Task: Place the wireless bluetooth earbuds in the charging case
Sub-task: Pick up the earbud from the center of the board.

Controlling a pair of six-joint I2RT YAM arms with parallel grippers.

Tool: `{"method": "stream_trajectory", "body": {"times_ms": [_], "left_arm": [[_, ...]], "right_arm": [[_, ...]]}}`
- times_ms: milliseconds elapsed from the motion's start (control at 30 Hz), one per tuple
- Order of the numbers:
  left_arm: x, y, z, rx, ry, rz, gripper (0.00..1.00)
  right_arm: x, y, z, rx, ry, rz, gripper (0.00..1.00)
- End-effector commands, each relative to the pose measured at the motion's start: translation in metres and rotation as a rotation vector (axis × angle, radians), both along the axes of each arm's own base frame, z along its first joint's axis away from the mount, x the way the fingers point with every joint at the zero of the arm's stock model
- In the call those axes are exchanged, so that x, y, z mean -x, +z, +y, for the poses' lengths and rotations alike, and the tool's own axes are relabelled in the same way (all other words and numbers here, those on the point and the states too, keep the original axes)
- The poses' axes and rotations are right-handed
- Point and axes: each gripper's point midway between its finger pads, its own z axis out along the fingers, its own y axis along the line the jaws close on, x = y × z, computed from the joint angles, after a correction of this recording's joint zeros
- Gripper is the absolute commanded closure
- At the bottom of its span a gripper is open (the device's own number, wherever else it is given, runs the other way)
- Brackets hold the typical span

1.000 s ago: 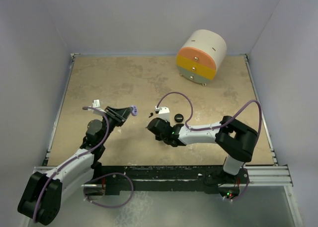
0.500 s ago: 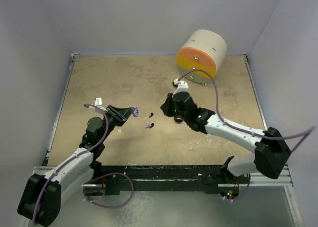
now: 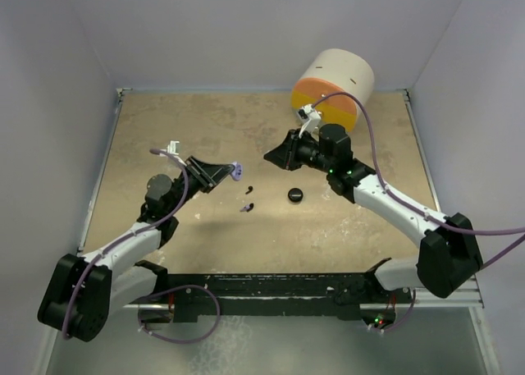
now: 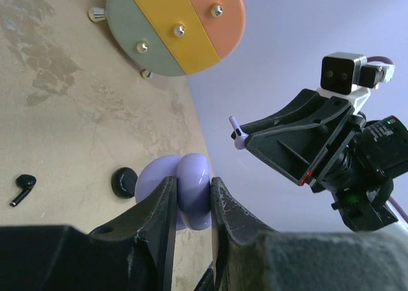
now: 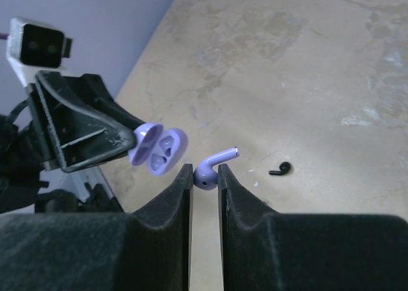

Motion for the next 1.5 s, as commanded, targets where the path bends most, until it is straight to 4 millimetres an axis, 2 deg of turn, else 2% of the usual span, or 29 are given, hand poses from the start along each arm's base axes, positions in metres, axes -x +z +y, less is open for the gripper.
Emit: {"method": "stream_trajectory", "body": {"times_ms": [0,300,700,900,1100,1300,1467], "left_arm": [[0.001,0.044,-0.006,0.05,-0.051,-0.135,1.0],[-0.006,0.04,-0.008,0.058,-0.058,-0.125,1.0],[-0.008,0.026,-0.013,0.093,-0.101,-0.174,1.0],[-0.01,0.019,-0.017,0.093,-0.126,-0.183,1.0],[-0.014,0.014,-0.019,0.128,-0.139,-0.187,1.0],[-0.016,0.014,-0.018,0.184,-0.147,-0.198,1.0],[-0.016,0.005,-0.016,0.189,-0.136,-0.181,1.0]], "right_arm": [[0.018,0.026,0.015,-0.125,0.209,-0.046,1.0],[0.018,0.018,0.013,-0.154,0.325,-0.008,1.0],[0.004,-0.009,0.011,-0.135,0.309,0.025,1.0],[0.006,-0.017,0.015,-0.17,0.341,0.056,1.0],[0.001,-0.015,0.018,-0.201,0.366,0.066,1.0],[-0.002,-0.012,0.018,-0.266,0.358,0.154,1.0],[0.005,-0.01,0.018,-0.352,0.38,0.252,1.0]]}}
